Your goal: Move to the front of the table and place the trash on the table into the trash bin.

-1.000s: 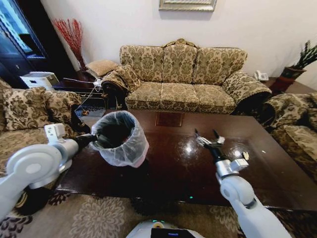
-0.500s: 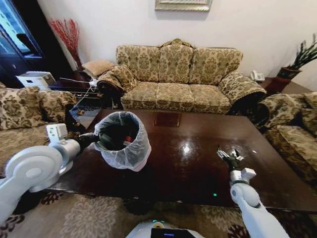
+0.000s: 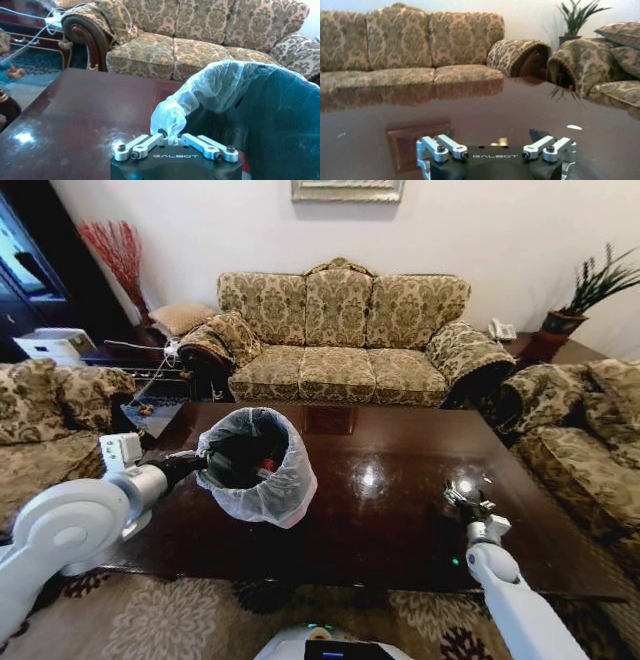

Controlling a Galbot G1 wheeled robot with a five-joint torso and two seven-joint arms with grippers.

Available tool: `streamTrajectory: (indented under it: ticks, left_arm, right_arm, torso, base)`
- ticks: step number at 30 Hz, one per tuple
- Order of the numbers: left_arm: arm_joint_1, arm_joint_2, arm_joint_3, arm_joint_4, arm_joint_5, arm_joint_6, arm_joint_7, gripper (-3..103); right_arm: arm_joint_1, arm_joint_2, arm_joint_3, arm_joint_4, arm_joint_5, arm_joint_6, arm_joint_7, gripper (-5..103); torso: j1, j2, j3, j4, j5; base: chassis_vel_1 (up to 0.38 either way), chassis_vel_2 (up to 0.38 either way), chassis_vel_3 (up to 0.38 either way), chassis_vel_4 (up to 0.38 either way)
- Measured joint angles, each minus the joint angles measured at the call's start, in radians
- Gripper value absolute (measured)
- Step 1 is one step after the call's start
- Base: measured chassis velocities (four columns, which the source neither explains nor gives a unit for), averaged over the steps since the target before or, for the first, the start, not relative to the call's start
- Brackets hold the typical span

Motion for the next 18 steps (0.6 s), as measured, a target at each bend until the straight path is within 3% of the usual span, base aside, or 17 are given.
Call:
streamTrajectory:
  ticks: [2, 4, 6, 7, 11, 13, 14, 16, 18]
  left_arm:
    - [0.004, -0.006, 0.001, -0.001, 0.006, 0.0, 0.002, 1]
    - [0.004, -0.006, 0.001, 0.0, 0.007, 0.0, 0.004, 1]
    - [0.003, -0.006, 0.003, 0.001, 0.009, 0.0, 0.009, 1]
    - [0.003, -0.006, 0.003, 0.001, 0.009, 0.0, 0.009, 1]
    - [0.003, -0.008, 0.005, 0.003, 0.011, 0.0, 0.014, 1]
    - [0.003, -0.008, 0.006, 0.003, 0.012, 0.0, 0.014, 1]
    - [0.004, -0.008, 0.007, 0.003, 0.014, 0.0, 0.015, 1]
    - [0.004, -0.008, 0.008, 0.004, 0.015, -0.001, 0.017, 1]
    - [0.006, -0.012, 0.011, 0.004, 0.019, -0.002, 0.018, 1]
  right_arm:
    - [0.012, 0.002, -0.006, -0.01, -0.007, -0.021, 0.015, 84]
    - [0.014, 0.002, -0.007, -0.011, -0.005, -0.026, 0.018, 84]
    - [0.017, 0.006, -0.008, -0.015, 0.003, -0.039, 0.025, 74]
    - [0.017, 0.006, -0.008, -0.015, 0.003, -0.039, 0.025, 74]
    - [0.017, 0.003, -0.012, -0.02, 0.032, -0.053, 0.029, 52]
    - [0.016, 0.003, -0.013, -0.02, 0.033, -0.055, 0.029, 52]
    - [0.016, 0.003, -0.013, -0.02, 0.034, -0.058, 0.029, 41]
    - [0.016, 0.004, -0.013, -0.019, 0.034, -0.059, 0.028, 41]
    - [0.016, 0.007, -0.014, -0.017, 0.034, -0.061, 0.025, 30]
  torso:
    - [0.0, 0.0, 0.0, -0.001, -0.0004]
    - [0.0, 0.0, 0.0, -0.0012, -0.0003]
    - [0.0, 0.0, 0.0, -0.0018, 0.001]
    - [0.0, 0.0, 0.0, -0.0018, 0.001]
    - [0.0, 0.0, 0.0, -0.0016, 0.0002]
    - [0.0, 0.0, 0.0, -0.0015, 0.0001]
    - [0.0, 0.0, 0.0, -0.0014, 0.0]
    - [0.0, 0.0, 0.0, -0.0013, 0.0]
    - [0.0, 0.0, 0.0, -0.0015, 0.0002]
  base:
    - [0.0, 0.0, 0.0, 0.0]
    - [0.0, 0.0, 0.0, 0.0]
    - [0.0, 0.0, 0.0, 0.0]
    - [0.0, 0.0, 0.0, 0.0]
    - [0.0, 0.0, 0.0, 0.0]
    - [0.0, 0.0, 0.0, 0.0]
    - [0.0, 0.0, 0.0, 0.0]
    - [0.0, 0.0, 0.0, 0.0]
    - [0.0, 0.0, 0.0, 0.0]
